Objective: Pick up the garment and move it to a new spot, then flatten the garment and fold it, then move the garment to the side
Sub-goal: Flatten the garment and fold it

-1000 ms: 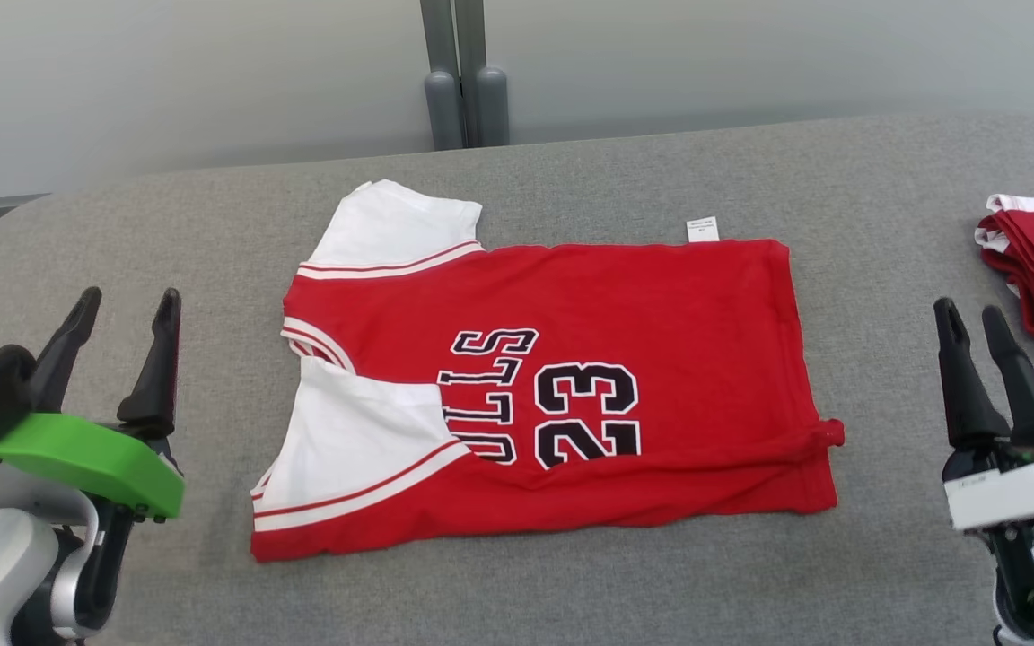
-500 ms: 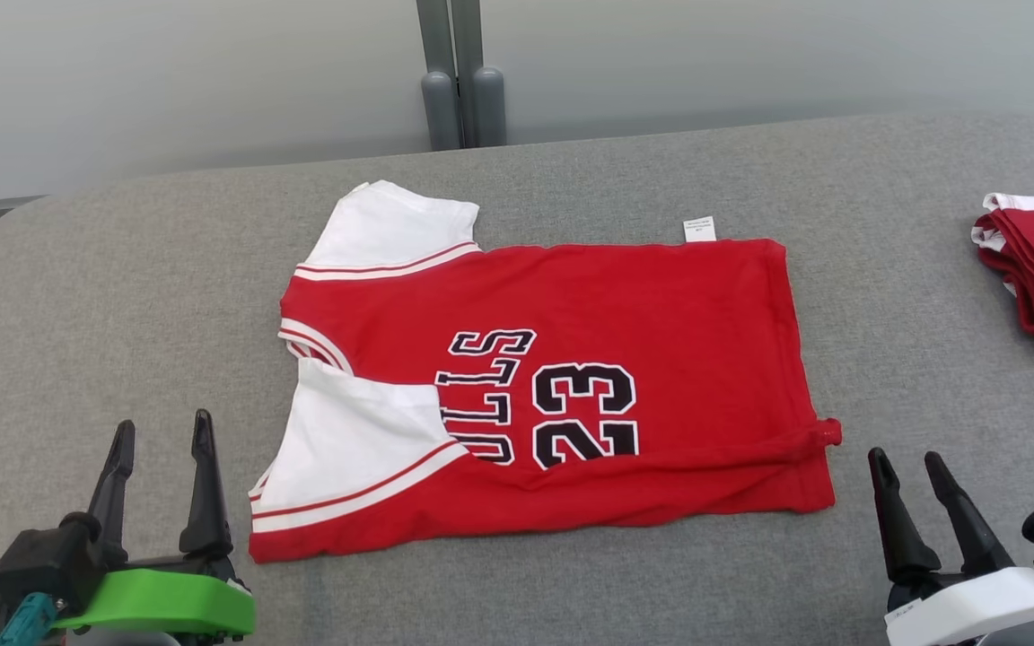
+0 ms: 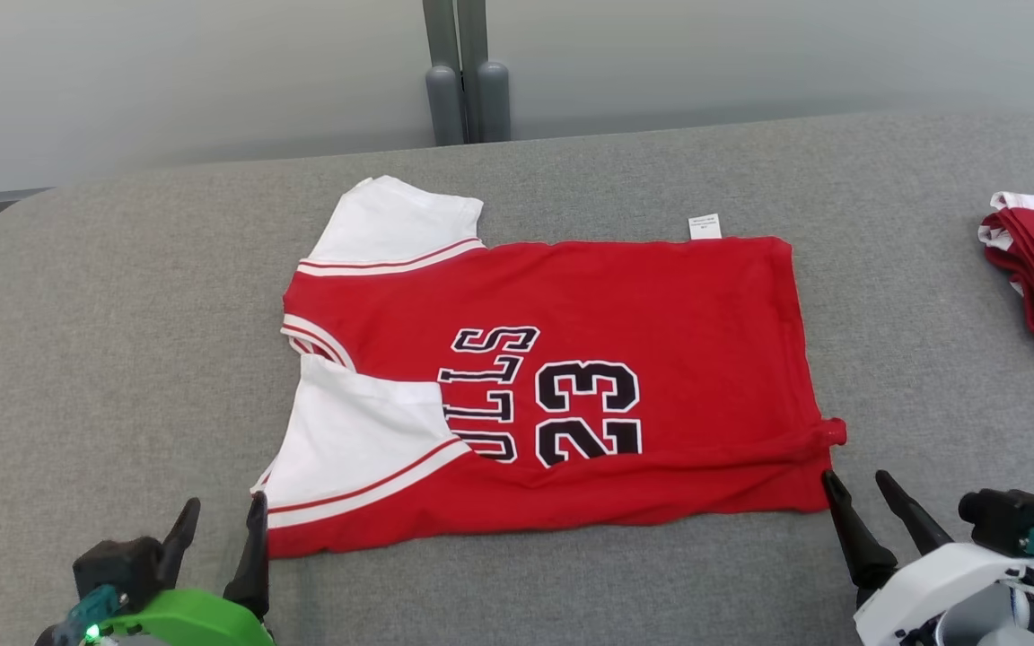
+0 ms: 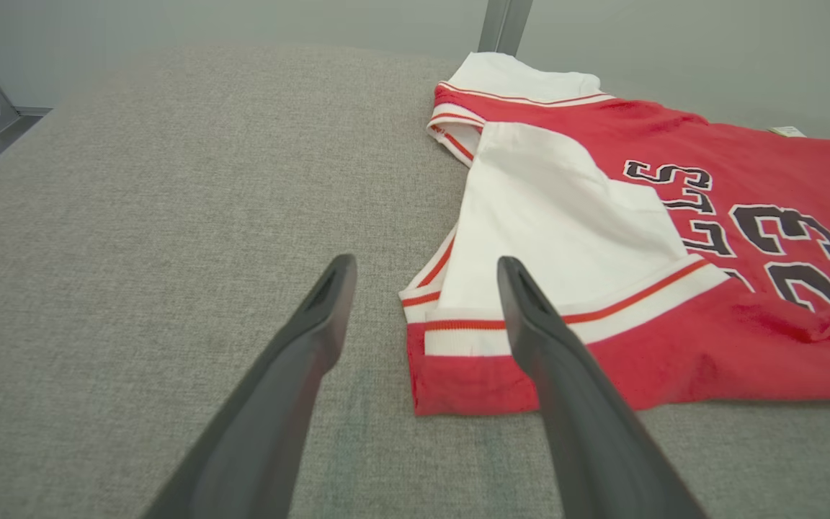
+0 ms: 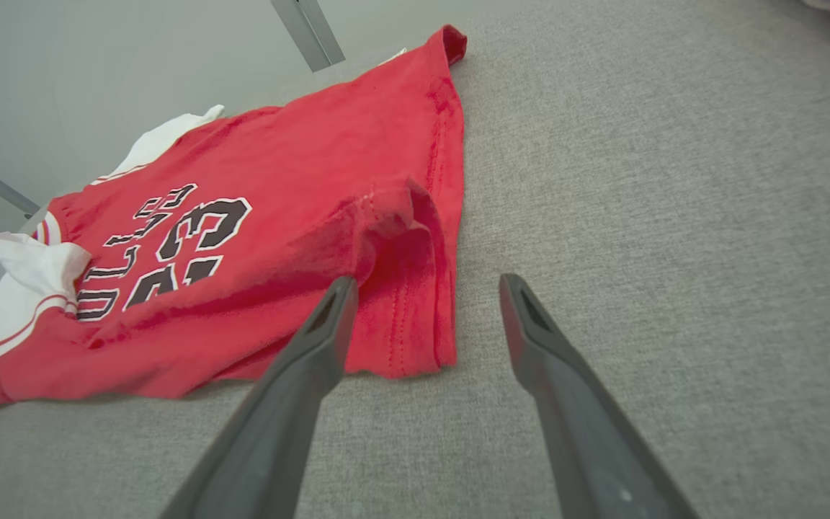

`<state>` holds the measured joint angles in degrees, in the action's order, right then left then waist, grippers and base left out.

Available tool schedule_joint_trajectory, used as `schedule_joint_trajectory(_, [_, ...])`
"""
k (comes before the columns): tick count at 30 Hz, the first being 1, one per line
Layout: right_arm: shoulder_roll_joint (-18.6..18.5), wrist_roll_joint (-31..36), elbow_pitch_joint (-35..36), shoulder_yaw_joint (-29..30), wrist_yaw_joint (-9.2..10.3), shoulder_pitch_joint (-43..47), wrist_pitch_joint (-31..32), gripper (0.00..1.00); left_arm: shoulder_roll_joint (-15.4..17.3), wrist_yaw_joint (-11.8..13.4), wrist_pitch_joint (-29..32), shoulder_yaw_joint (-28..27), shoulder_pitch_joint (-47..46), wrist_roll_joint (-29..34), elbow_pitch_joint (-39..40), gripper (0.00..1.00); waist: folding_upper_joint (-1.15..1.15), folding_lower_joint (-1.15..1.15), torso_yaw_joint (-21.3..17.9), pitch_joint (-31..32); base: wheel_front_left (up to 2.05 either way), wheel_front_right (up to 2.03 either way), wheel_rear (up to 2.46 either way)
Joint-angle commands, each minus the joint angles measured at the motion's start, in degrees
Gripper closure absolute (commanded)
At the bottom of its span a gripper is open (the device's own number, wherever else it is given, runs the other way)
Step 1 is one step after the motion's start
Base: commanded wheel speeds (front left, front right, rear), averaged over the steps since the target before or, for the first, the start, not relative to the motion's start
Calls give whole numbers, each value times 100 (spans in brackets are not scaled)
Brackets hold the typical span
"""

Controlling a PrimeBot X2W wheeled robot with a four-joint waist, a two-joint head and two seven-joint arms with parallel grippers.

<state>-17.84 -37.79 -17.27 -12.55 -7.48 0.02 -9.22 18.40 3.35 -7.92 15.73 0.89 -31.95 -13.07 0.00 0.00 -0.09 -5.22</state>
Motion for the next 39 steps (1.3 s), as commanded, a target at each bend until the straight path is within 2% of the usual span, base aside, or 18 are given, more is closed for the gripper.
schedule_joint_trajectory(1, [-3, 2, -84, -46, -3, -164, 89, 0, -7, -97, 203, 55, -200, -101, -110, 0, 0, 0, -18, -47, 0, 0, 0])
schedule_joint_trajectory(9, [63, 19, -513, -239, -3, -631, 607, 0, -7, -366, 1304, 450, -691, -251, -723, 0, 0, 0, -40, -289, 0, 0, 0])
schedule_joint_trajectory(16, [158, 16, -662, -487, -3, -852, 750, 0, -36, -324, 1659, 491, -920, -377, -1179, 0, 0, 0, -68, -381, 0, 0, 0])
schedule_joint_trajectory(17, [155, 11, -676, -508, -3, -864, 750, 17, -38, -330, 1707, 505, -937, -382, -1214, 0, 0, 0, -71, -382, 0, 0, 0])
schedule_joint_trajectory(19, [150, -10, -693, -571, -3, -871, 773, 74, -30, -354, 1798, 531, -957, -415, -1292, 0, 0, 0, -80, -373, 0, 0, 0])
schedule_joint_trajectory(20, [132, -20, -683, -602, -3, -878, 763, 100, -27, -364, 1818, 533, -954, -441, -1318, 6, 0, 0, -85, -363, 0, 0, 0])
schedule_joint_trajectory(21, [117, -40, -660, -611, -3, -879, 725, 100, -28, -382, 1810, 526, -956, -450, -1321, 53, 0, 0, -89, -346, 0, 0, 0])
schedule_joint_trajectory(22, [94, -60, -643, -631, -3, -862, 715, 100, -22, -396, 1762, 511, -957, -469, -1304, 96, 0, 0, -91, -319, 0, 0, 0])
schedule_joint_trajectory(23, [70, -76, -631, -651, -3, -838, 717, 100, -15, -406, 1761, 507, -942, -489, -1297, 100, 0, 0, -90, -290, 0, 0, 0])
schedule_joint_trajectory(29, [-89, -318, -461, -755, -3, -664, 852, 100, 121, -389, 1866, 446, -690, -613, -1094, 100, 0, 0, -47, -61, 0, 0, 0])
schedule_joint_trajectory(39, [-716, -825, 151, -844, -2, -126, 1459, 100, 424, -137, 2549, 432, 155, -905, 48, 100, 0, 0, 116, 103, 0, 0, 0])
